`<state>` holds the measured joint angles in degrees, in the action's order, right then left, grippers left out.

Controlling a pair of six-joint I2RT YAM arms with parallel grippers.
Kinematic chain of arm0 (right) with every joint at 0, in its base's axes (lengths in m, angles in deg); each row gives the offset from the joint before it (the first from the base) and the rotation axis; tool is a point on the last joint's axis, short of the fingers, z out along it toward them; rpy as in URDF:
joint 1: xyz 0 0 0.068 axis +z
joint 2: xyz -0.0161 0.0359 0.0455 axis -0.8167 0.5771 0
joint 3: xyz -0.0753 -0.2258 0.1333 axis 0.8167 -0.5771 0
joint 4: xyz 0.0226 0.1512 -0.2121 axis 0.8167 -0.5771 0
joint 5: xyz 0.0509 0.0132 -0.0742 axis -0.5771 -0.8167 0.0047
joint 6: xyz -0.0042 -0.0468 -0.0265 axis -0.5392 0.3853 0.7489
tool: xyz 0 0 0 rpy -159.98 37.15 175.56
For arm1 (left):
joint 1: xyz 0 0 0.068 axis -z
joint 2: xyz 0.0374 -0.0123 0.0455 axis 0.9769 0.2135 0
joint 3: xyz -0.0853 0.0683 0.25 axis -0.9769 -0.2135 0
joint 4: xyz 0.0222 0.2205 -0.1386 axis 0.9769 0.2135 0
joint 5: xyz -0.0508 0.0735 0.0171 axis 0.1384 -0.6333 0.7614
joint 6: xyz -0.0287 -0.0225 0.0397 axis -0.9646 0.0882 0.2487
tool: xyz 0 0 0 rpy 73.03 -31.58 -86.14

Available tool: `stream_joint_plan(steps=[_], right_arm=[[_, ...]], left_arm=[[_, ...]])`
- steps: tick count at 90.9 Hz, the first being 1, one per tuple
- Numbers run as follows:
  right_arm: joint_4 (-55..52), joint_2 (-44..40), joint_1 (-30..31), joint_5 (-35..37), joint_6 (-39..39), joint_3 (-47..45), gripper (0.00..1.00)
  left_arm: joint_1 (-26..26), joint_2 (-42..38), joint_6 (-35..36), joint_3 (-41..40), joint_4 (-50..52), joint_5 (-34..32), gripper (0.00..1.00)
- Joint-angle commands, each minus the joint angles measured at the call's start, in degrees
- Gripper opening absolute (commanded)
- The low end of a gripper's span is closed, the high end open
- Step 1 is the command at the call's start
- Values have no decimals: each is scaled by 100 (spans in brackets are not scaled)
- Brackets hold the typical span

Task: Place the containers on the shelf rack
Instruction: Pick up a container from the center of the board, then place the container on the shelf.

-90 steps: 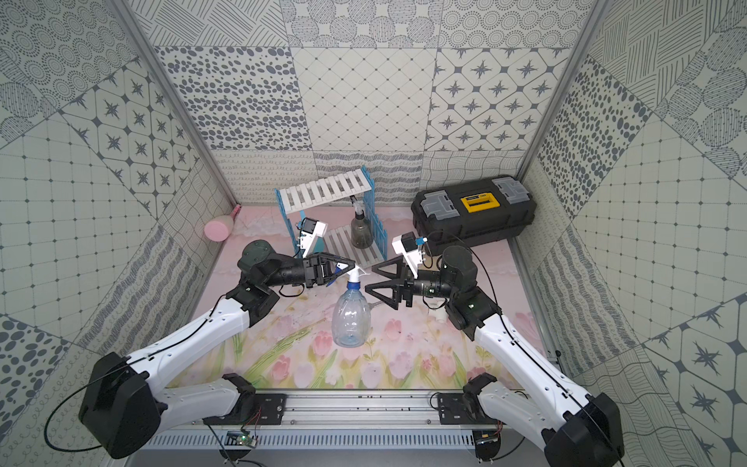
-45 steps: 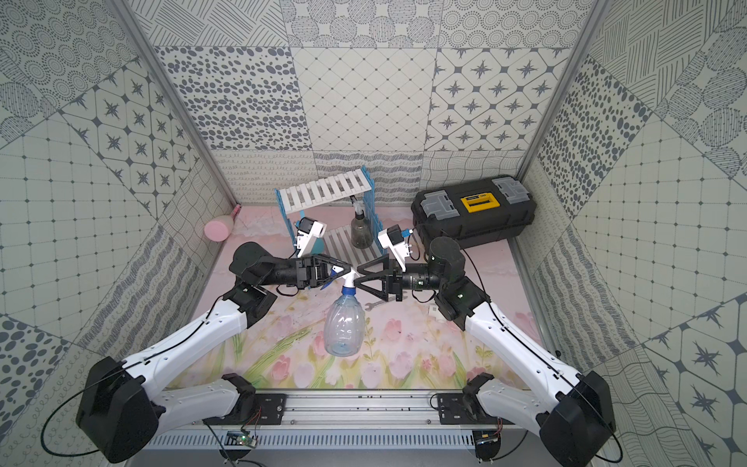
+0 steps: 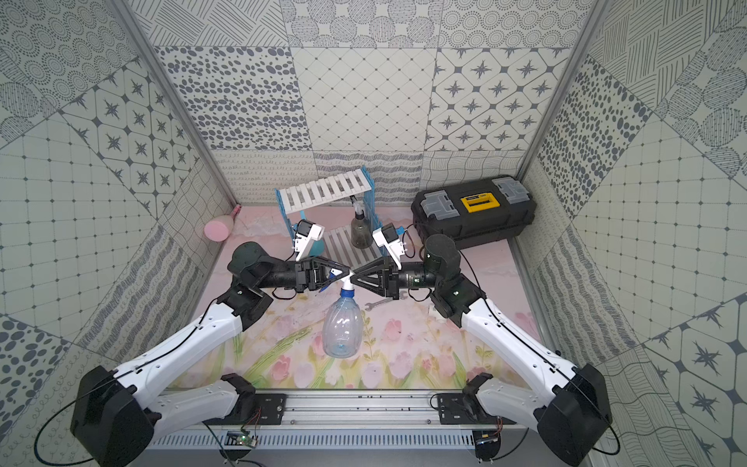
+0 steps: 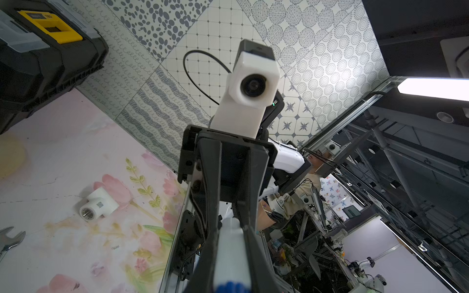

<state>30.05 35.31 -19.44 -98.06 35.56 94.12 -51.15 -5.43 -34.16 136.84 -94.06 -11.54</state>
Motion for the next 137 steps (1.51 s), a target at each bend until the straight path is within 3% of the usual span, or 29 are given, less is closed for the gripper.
stream_joint_plan(steps=[1,9,19,25,33,36,47,50,52,72,90,113,137], right_arm=[[109,61,41,-41,-2,166,21],[-50,78,53,-12,51,185,19],[-466,48,125,214,338,256,0],[-690,14,128,451,556,266,0],[-733,-60,134,755,713,210,0],[-720,-91,134,858,755,183,0],[-765,-217,149,1288,900,125,0],[-795,-255,151,1413,964,110,0],[-832,-287,154,1505,1014,99,0],[-1433,-656,156,2837,1541,234,0],[-1897,-750,152,4269,2277,935,0],[-2288,404,84,5364,2969,2667,0],[-2312,2033,-197,5514,3022,4481,0]], left_arm=[[-9,-47,421,-4,124,-97,0],[-5,-82,510,-43,181,-192,0],[-7,-99,613,-72,265,-286,0],[-8,-139,723,-93,321,-361,0],[-8,-243,939,-187,501,-547,12],[-14,-285,1010,-209,575,-605,20],[-28,-478,1215,-286,779,-832,85],[-33,-545,1284,-300,863,-919,96],[-40,-595,1349,-312,940,-979,98],[-153,-1508,2617,-253,2601,-1852,99],[-548,-2286,3699,-116,4318,-2386,99],[-1028,-2723,4388,-257,5143,-2947,99],[-1053,-2933,4671,-724,5090,-3440,99]])
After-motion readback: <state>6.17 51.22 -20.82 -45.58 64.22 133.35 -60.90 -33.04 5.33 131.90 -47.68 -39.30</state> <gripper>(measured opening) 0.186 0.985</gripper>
